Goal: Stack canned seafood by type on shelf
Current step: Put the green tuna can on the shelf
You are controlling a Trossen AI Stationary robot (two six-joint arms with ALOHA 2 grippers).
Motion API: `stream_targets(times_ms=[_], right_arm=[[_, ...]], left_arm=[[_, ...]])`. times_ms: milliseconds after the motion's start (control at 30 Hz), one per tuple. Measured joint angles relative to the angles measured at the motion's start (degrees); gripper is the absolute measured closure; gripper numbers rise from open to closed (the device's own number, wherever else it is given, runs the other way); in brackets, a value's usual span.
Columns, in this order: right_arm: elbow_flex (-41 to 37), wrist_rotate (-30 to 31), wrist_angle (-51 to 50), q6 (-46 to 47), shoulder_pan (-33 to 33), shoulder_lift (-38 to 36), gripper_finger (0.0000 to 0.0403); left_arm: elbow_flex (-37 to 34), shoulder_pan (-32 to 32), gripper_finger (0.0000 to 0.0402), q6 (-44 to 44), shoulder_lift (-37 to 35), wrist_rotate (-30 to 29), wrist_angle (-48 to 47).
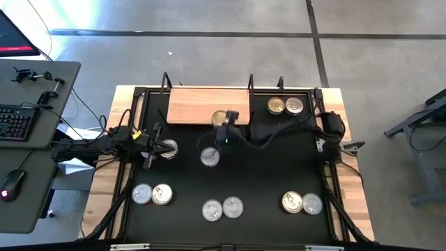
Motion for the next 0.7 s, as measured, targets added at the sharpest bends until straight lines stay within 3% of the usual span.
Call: stream_targets(times_ms=[133, 300, 700], right_arm=[[-0.4, -4.1, 0.0, 2.9, -5.6, 0.0, 0.0403], [-0.5, -4.7, -2.5, 3.4, -10.5, 0.0, 0.0403], [-0.5, -4.9, -7.2, 3.3, -14.2, 0.0, 0.0403]], left_arm=[[0.0, 0.0, 0.0402, 0.0, 0.0, 0.0, 0.0], [0.0, 0.0, 0.0402, 0.1, 0.0, 0.0, 0.0], [0.0, 0.0, 0.0401, -0.1, 0.0, 0.0, 0.0]])
